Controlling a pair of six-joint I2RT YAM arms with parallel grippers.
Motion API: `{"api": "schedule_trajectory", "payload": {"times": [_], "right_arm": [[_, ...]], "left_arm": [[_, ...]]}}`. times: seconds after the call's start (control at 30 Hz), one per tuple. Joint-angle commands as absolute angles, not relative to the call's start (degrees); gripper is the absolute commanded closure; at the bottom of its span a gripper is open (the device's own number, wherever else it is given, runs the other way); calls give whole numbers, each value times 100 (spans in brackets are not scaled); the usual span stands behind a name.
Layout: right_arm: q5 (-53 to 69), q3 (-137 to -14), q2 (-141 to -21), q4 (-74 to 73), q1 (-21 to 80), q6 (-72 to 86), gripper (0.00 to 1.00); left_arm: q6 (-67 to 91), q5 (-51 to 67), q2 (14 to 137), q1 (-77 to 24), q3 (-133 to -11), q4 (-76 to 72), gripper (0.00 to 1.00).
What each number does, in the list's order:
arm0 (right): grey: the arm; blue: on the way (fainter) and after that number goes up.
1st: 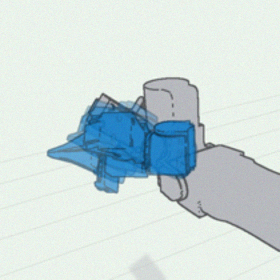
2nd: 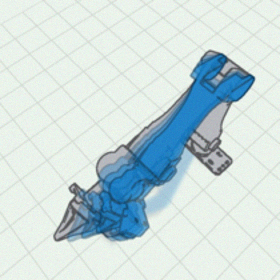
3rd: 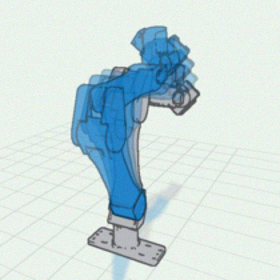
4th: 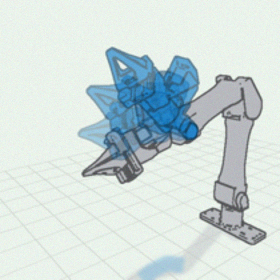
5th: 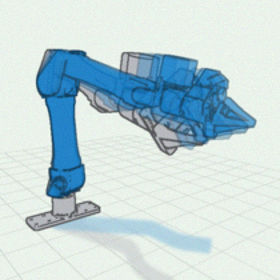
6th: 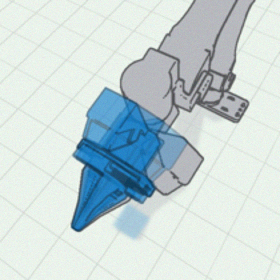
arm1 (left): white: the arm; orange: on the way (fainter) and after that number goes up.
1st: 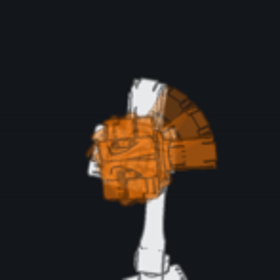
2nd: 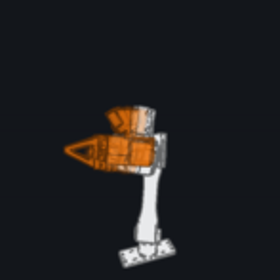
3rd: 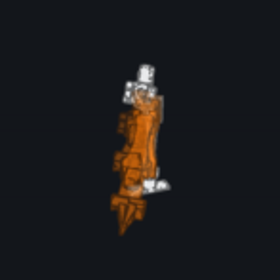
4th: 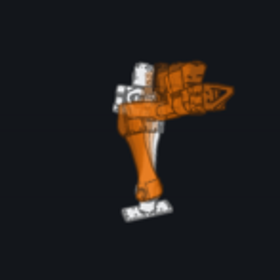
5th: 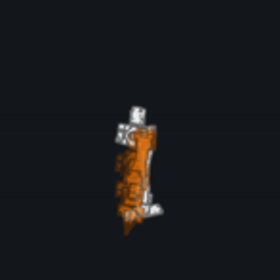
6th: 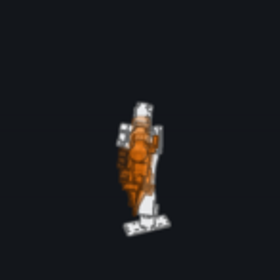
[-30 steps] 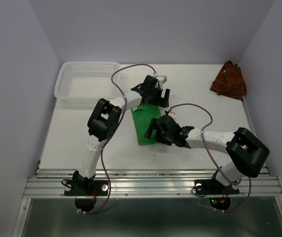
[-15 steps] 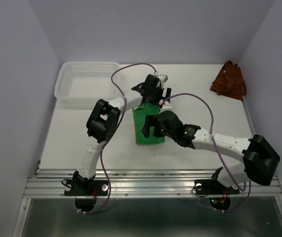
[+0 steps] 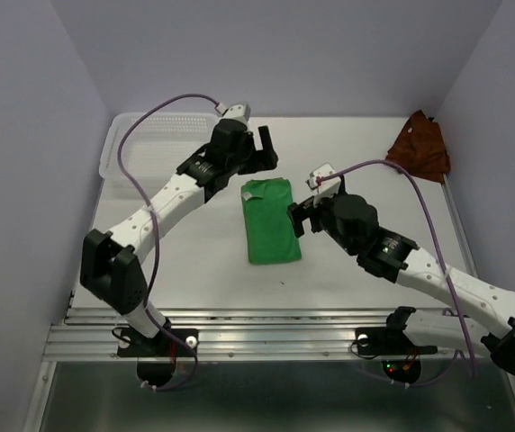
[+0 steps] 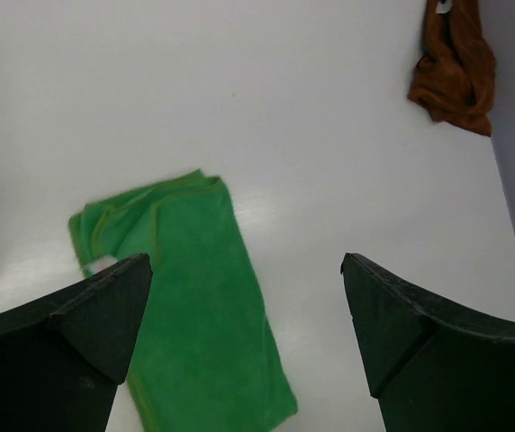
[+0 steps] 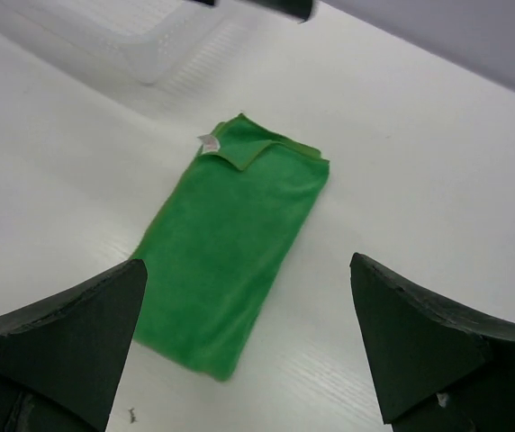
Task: Roll the towels
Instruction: Fold the towel
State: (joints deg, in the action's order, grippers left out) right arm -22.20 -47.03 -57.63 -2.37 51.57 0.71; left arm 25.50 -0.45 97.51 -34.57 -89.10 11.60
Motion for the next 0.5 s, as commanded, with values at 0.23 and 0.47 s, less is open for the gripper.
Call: {"api": "schedule_trajectory", "payload": {"times": [0.23, 0.47], "right_arm": [[1887, -6512, -7451, -149, 2637, -2826, 0], [4139, -7846, -8243, -2796, 2637, -6247, 0]], "left_arm": [[4910, -387, 6761, -3568, -4845, 1354, 1], [5906, -26, 6371, -4165, -3586, 1072, 1]]}}
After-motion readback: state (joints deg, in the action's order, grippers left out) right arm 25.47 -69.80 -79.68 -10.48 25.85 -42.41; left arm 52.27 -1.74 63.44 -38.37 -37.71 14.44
